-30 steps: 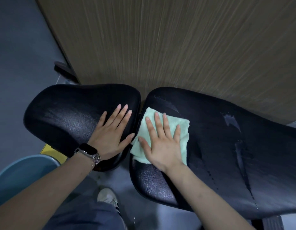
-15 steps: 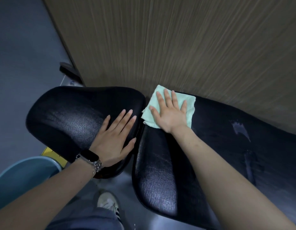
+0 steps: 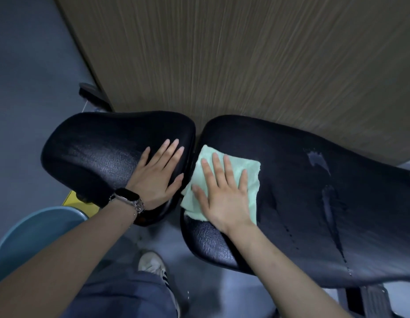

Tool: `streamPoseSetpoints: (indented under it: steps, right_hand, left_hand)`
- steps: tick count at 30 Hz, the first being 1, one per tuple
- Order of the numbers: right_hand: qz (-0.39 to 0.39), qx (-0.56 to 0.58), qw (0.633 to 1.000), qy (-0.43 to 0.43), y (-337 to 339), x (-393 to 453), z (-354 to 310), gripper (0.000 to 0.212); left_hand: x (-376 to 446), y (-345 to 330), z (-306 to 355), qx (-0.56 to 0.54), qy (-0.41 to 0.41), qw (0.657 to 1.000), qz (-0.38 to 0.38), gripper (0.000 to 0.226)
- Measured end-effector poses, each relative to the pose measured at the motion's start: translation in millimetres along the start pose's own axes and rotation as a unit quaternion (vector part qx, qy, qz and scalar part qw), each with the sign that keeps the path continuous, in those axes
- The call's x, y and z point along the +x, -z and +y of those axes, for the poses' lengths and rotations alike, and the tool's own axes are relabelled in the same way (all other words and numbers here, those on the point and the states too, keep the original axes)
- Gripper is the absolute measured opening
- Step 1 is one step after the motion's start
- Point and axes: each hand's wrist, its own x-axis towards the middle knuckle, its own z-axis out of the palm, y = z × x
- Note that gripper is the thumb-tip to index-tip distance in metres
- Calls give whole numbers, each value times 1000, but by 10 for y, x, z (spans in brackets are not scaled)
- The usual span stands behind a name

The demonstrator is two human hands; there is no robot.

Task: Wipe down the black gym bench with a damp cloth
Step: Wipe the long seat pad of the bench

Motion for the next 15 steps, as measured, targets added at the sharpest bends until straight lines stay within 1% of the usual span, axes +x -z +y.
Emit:
streamPoseSetpoints:
  steps: [5, 10, 12, 15]
  right_hand:
    - [24, -6, 1000, 10, -92, -442, -100, 63]
    - [25, -36, 996, 84, -114, -798, -75, 63]
    - [29, -37, 993, 105, -92, -750, 25, 63]
    - [31, -38, 996, 76, -59, -454, 181, 62]
  left_hand:
    - [5, -10, -2, 2, 1, 1000, 1, 69]
    - [4, -15, -15, 6, -1, 1000, -1, 70]
    - [5, -13, -14, 7, 1, 1000, 0, 70]
    - [10, -20, -12, 5, 2, 1000, -1, 70]
